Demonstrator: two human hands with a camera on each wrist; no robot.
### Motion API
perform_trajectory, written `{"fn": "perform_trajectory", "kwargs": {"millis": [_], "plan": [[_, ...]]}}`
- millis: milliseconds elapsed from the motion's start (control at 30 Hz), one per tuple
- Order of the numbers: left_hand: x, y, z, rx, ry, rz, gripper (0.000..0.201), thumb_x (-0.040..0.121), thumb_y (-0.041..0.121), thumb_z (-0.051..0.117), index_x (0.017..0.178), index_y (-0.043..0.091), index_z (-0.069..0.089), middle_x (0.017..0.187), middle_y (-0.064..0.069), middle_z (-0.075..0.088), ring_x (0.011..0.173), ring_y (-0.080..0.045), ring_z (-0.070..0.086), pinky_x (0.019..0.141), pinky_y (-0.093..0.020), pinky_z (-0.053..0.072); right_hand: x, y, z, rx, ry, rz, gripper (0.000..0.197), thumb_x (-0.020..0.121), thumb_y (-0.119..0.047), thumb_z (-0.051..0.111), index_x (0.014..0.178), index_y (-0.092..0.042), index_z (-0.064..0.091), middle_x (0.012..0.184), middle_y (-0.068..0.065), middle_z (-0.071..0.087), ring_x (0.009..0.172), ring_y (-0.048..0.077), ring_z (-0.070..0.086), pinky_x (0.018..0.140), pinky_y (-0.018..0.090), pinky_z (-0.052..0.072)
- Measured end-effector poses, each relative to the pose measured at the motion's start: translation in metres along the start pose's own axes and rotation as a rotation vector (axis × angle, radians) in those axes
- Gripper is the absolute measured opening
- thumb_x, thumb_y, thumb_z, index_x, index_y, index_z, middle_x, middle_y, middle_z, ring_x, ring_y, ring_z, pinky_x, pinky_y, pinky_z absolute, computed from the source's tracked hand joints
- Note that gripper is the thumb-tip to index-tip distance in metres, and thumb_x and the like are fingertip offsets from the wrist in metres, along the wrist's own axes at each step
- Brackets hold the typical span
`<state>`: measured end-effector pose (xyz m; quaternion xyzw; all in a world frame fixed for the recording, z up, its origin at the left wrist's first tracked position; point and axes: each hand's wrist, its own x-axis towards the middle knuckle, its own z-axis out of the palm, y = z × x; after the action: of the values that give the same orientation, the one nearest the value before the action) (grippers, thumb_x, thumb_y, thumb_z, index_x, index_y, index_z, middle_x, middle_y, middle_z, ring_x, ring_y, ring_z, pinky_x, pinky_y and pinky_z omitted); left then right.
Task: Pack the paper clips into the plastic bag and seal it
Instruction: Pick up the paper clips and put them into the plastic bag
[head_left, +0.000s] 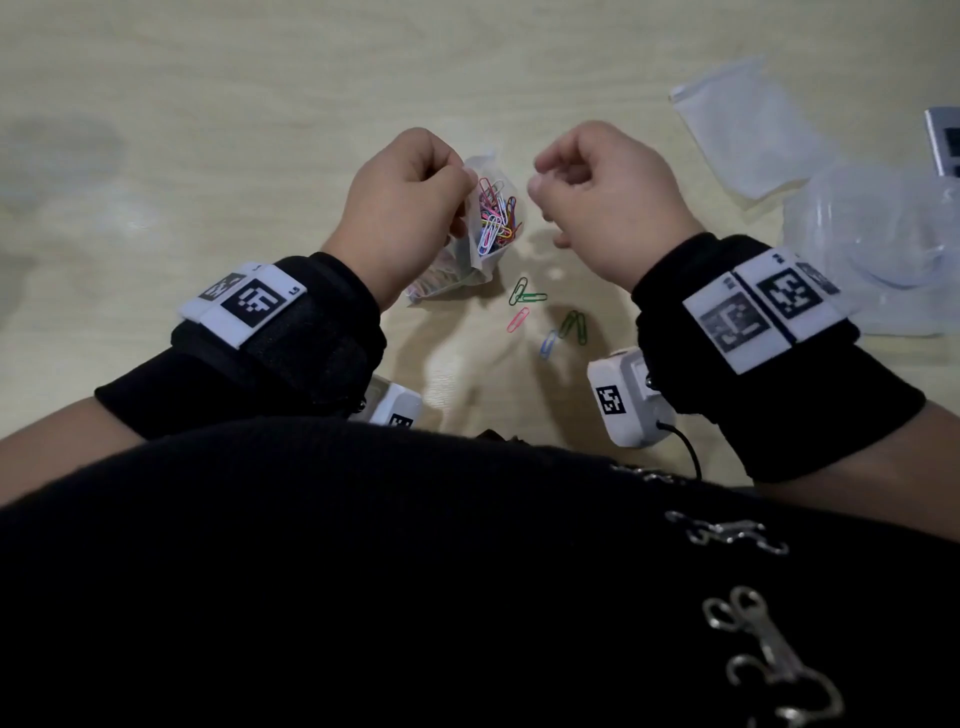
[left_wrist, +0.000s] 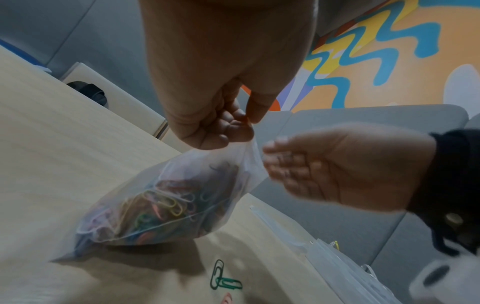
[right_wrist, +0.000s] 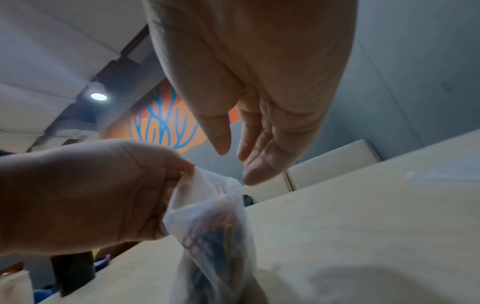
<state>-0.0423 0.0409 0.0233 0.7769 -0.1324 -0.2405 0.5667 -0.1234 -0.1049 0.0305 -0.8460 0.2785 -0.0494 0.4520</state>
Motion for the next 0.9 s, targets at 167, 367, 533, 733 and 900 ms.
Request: {"fn": "perform_trajectory", "kwargs": {"millis": [167,367,533,733,900], "plan": [[0.003,-0.002,-0.001,0.000,0.004,-0.001,0.012,0.085,0.016,0.054,0.074,0.020,0.053,0.063,0.003,0.058,0.051,-0.008,0.055,0.058,-0.026,0.044,-0.025,0.041,0.000,-0.820,-0.429,0.253,0.045,0.078,-0.046,0.070,0.096,-0.006,0.060,0.091,0.012,0.063,0.080,0.027,0.056,0.059,0.027,0.040],[0.005,-0.002,0.001,0.001,0.007,-0.010,0.015,0.087,0.012,0.054,0.074,0.019,0.053,0.061,0.003,0.058,0.050,-0.007,0.054,0.055,-0.024,0.043,-0.037,0.060,0.031,-0.645,-0.300,0.278,0.042,0.085,-0.019,0.066,0.116,0.000,0.046,0.116,0.018,0.058,0.109,0.033,0.056,0.074,0.030,0.039],[0.004,-0.001,0.002,0.000,-0.004,-0.006,0.015,0.086,0.013,0.054,0.073,0.019,0.053,0.060,0.004,0.057,0.050,-0.007,0.054,0.055,-0.024,0.043,-0.019,0.058,0.043,-0.575,-0.289,0.086,0.027,0.083,-0.009,0.054,0.110,-0.010,0.059,0.110,0.013,0.064,0.103,0.033,0.058,0.084,0.032,0.046],[0.004,-0.001,-0.003,0.000,0.013,0.006,0.015,0.086,0.012,0.054,0.073,0.019,0.052,0.060,0.002,0.056,0.048,-0.006,0.052,0.054,-0.024,0.043,-0.010,0.065,0.035,-0.646,-0.441,-0.284,0.055,0.082,-0.030,0.064,0.133,-0.019,0.047,0.136,0.010,0.046,0.122,0.035,0.045,0.103,0.043,0.041],[0.006,-0.002,-0.003,0.002,0.019,0.000,0.015,0.087,0.012,0.054,0.073,0.019,0.052,0.061,0.002,0.056,0.049,-0.007,0.052,0.054,-0.025,0.043,-0.025,0.084,0.037,-0.772,-0.456,-0.556,0.039,0.083,-0.022,0.068,0.121,-0.014,0.064,0.128,0.013,0.061,0.107,0.043,0.057,0.089,0.047,0.053]]}}
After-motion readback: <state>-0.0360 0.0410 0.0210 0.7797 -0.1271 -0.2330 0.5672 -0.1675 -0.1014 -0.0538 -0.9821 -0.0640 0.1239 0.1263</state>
